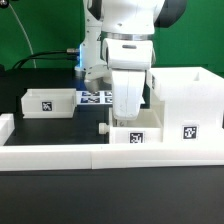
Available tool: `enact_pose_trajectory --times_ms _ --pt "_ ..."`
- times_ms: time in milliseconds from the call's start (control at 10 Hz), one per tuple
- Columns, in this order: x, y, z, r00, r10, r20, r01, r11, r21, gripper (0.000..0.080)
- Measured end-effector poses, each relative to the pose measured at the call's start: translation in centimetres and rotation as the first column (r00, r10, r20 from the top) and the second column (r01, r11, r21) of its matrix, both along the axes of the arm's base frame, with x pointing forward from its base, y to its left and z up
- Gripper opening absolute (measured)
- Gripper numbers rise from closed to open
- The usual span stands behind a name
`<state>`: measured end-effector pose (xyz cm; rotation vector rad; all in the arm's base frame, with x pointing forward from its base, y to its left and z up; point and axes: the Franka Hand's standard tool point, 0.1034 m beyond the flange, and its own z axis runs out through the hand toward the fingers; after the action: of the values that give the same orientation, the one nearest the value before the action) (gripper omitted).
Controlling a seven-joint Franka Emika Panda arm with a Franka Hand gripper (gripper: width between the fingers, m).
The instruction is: Assemble drawer
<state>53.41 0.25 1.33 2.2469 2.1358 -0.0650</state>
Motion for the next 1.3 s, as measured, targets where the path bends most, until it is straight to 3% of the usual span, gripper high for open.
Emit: enact_pose_trajectory --times_ms 800,1300 --pt "0.10 0.64 -0.06 1.000 -0.007 0.029 0.006 1.000 0.009 0.0042" --pt "0.32 1.11 -0.02 1.000 -0.001 0.007 0.002 1.000 -0.015 0.0042"
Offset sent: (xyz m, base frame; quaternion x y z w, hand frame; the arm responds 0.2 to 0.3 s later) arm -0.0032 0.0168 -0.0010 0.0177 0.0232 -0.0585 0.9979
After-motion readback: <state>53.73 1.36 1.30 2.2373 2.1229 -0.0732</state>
